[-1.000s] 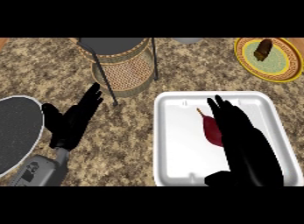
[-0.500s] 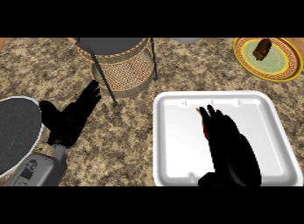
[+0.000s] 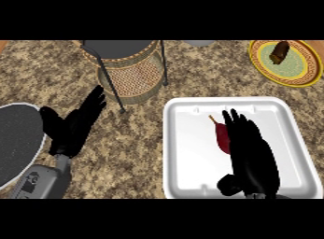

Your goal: Pick the pear from the tray and place it in the tiered basket

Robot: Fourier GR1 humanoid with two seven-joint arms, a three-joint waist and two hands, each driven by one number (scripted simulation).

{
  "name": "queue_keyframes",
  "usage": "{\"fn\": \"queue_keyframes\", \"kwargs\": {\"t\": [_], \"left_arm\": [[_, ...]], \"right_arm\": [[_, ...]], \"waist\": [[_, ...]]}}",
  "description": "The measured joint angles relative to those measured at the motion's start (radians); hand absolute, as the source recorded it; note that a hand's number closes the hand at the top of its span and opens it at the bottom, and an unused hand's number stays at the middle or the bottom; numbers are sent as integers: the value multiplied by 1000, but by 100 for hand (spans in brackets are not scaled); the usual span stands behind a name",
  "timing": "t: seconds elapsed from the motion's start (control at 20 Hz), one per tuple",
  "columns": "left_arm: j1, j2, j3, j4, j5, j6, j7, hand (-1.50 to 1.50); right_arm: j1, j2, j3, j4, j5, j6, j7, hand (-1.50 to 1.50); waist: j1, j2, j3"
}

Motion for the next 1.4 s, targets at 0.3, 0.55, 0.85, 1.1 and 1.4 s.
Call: {"fn": "queue_keyframes", "kwargs": {"t": [0.3,0.55,0.85,1.1,1.4], "left_arm": [[-9,-30,47,14,-32,-38,13,0],[-1,-53,67,13,-58,-63,20,0],[20,-77,94,-13,-91,-88,33,0],[24,-101,104,-21,-124,-95,40,0],[18,-131,126,-7,-151,-116,39,0]], "right_arm": [[41,24,-53,42,48,-31,-83,-150],[62,43,-105,99,60,-81,-169,-150],[67,93,-145,165,90,-107,-227,-150],[18,117,-225,269,74,-125,-303,-150],[17,130,-287,326,69,-133,-380,-150]], "waist": [[-1,0,0],[0,0,0],[0,0,0],[1,-1,-2],[0,-4,-4]]}}
